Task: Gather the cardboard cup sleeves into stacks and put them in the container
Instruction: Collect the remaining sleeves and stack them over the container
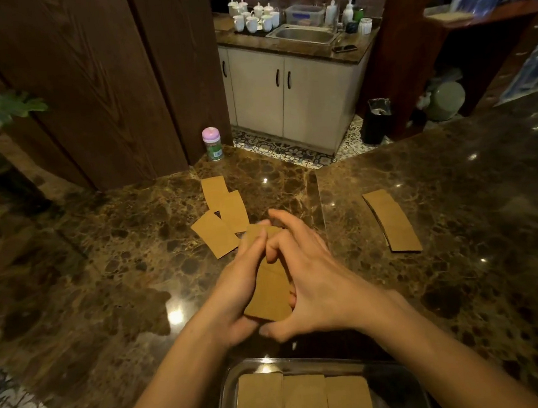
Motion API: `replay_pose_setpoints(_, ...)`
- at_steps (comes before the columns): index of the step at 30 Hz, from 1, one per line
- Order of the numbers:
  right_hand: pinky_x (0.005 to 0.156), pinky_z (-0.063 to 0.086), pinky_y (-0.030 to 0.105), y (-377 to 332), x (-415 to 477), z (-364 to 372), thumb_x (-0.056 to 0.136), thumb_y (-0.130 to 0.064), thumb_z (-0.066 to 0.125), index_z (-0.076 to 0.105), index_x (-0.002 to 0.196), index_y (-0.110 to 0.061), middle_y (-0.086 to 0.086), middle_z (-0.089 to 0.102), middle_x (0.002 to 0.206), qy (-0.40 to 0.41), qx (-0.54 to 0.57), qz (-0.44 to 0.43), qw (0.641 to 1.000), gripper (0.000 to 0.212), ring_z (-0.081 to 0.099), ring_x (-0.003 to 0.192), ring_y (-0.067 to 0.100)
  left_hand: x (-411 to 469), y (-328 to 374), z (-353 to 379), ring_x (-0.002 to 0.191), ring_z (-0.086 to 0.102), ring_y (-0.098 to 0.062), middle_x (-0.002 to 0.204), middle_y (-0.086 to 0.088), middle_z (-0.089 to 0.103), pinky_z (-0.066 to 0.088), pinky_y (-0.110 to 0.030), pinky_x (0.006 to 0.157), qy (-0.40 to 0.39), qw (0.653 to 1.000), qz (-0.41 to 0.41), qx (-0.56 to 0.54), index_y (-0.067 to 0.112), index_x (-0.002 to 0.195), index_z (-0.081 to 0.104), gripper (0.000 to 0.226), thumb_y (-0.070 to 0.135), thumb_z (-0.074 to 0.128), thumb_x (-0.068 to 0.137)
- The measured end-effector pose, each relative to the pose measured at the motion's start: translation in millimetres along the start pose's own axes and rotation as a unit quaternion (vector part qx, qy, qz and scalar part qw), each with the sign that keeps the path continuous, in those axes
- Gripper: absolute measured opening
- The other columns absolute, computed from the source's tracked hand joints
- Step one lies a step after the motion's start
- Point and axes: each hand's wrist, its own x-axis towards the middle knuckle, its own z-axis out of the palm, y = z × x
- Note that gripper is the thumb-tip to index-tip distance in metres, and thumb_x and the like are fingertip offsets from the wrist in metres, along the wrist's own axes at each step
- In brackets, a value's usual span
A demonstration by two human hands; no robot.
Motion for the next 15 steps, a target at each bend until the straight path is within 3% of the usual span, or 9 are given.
replay_pose_setpoints(2, 0.121, 0.034, 0.047, 3.3, 5.8, 1.4, 0.058, -0.051, 0.095, 0.039, 0.114, -0.03, -0.014, 0.016, 0.159, 0.017, 0.025, 0.007, 1.0, 0.082, 0.025, 0.147, 0.012, 2.1, -1.8, -4.6, 0.088, 0.07, -0.027, 0.104, -0.013, 0.07, 0.059, -0.041, 0.068, 0.013, 0.999, 0.036, -0.001, 0.034, 0.132, 0.061, 0.033, 0.043, 0.056, 0.101)
replay_pose_setpoints(5, 0.11, 0.049, 0.046, 11.3, 15.6, 10.3, 0.056, -0.059, 0.096, 0.041, 0.116, -0.036, -0.018, 0.014, 0.156, 0.003, 0.051, 0.042, 0.998, 0.085, 0.035, 0.143, 0.02, 1.4, -1.8, -16.0, 0.092, 0.071, -0.028, 0.111, -0.012, 0.074, 0.061, -0.042, 0.068, 0.026, 0.998, 0.054, -0.014, 0.038, 0.132, 0.06, 0.029, 0.039, 0.053, 0.104)
replay_pose_setpoints(9, 0.103, 0.035, 0.018, 25.0, 32.2, 24.3, 0.048, -0.082, 0.085, 0.045, 0.111, -0.049, -0.027, 0.002, 0.165, -0.084, 0.116, 0.06, 0.988, 0.082, 0.023, 0.148, 0.008, 5.4, -4.8, -35.8, 0.073, 0.07, -0.031, 0.1, -0.012, 0.076, 0.059, -0.038, 0.057, 0.076, 0.996, 0.039, 0.005, 0.041, 0.12, 0.065, 0.023, 0.039, 0.059, 0.098)
replay_pose_setpoints(11, 0.104, 0.036, 0.023, 32.7, 50.3, 29.0, 0.047, -0.091, 0.078, 0.054, 0.111, -0.05, -0.016, 0.025, 0.162, -0.084, 0.136, 0.095, 0.983, 0.079, 0.033, 0.144, 0.005, 12.0, -5.3, -53.0, 0.078, 0.074, -0.03, 0.103, -0.014, 0.077, 0.06, -0.039, 0.057, 0.129, 0.99, 0.047, 0.021, 0.039, 0.12, 0.064, 0.019, 0.036, 0.055, 0.103)
replay_pose_setpoints(13, 0.107, 0.046, 0.034, 45.2, 73.0, 34.1, 0.055, -0.084, 0.081, 0.058, 0.116, -0.046, -0.009, 0.048, 0.145, -0.035, 0.141, 0.154, 0.977, 0.076, 0.05, 0.134, 0.011, 23.1, -0.9, -73.4, 0.076, 0.075, -0.028, 0.098, -0.014, 0.078, 0.059, -0.037, 0.053, 0.193, 0.978, 0.053, 0.063, 0.038, 0.123, 0.057, 0.017, 0.035, 0.05, 0.107)
replay_pose_setpoints(15, 0.108, 0.047, 0.038, 62.5, 97.4, 38.1, 0.062, -0.07, 0.089, 0.052, 0.139, -0.033, -0.001, 0.051, 0.144, -0.01, 0.099, 0.212, 0.972, 0.093, 0.052, 0.135, 0.022, 37.3, 7.5, -93.6, 0.064, 0.071, -0.027, 0.086, -0.015, 0.076, 0.057, -0.036, 0.05, 0.255, 0.96, 0.066, 0.099, 0.04, 0.127, 0.05, 0.019, 0.035, 0.045, 0.11)
